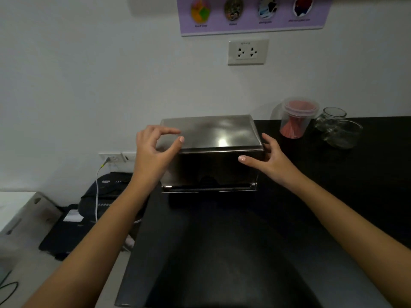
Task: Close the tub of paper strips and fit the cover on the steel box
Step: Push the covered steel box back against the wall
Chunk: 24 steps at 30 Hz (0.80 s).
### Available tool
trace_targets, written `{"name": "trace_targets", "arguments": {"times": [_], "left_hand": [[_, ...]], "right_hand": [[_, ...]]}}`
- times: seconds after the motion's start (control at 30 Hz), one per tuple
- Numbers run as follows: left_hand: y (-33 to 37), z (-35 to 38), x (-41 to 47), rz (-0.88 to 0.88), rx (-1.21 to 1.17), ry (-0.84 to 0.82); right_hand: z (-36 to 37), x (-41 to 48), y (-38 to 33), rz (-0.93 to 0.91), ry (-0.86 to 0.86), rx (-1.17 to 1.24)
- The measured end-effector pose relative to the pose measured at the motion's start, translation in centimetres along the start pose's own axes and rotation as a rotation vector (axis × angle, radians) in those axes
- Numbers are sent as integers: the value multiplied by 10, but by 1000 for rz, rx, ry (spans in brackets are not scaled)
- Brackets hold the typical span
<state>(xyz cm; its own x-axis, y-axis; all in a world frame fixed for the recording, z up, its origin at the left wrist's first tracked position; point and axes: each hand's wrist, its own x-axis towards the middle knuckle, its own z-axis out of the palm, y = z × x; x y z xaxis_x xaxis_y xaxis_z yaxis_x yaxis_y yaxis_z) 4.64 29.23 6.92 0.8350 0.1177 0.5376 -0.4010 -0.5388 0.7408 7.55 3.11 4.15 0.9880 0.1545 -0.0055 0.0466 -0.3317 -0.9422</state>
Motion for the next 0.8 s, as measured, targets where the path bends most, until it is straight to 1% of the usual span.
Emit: {"name": "trace_targets", "arguments": {"times": [0.07,0.17,0.27,0.33,0.4,0.6,0.8], "left_hand": [[-18,-10,-1,-55,-8,14],[-45,-17,0,-214,-99,-21],[-62,-18,-1,-373,-235,-141],[-70,-16,-1,-443,-258,-253],[-76,-11,-1,-474,-234,-311],[-86,-3,2,-484,-176,-328],[-92,-2,3,-471,-112,-345]], "right_hand": [[8,-3,1,4,33,7],[15,-5,2,11,72,-10],[19,-2,7,19,110,-43],[20,2,10,18,126,-61],[22,4,14,16,141,-65],[26,5,23,1,154,-59],[25,7,31,-22,155,-101]]}}
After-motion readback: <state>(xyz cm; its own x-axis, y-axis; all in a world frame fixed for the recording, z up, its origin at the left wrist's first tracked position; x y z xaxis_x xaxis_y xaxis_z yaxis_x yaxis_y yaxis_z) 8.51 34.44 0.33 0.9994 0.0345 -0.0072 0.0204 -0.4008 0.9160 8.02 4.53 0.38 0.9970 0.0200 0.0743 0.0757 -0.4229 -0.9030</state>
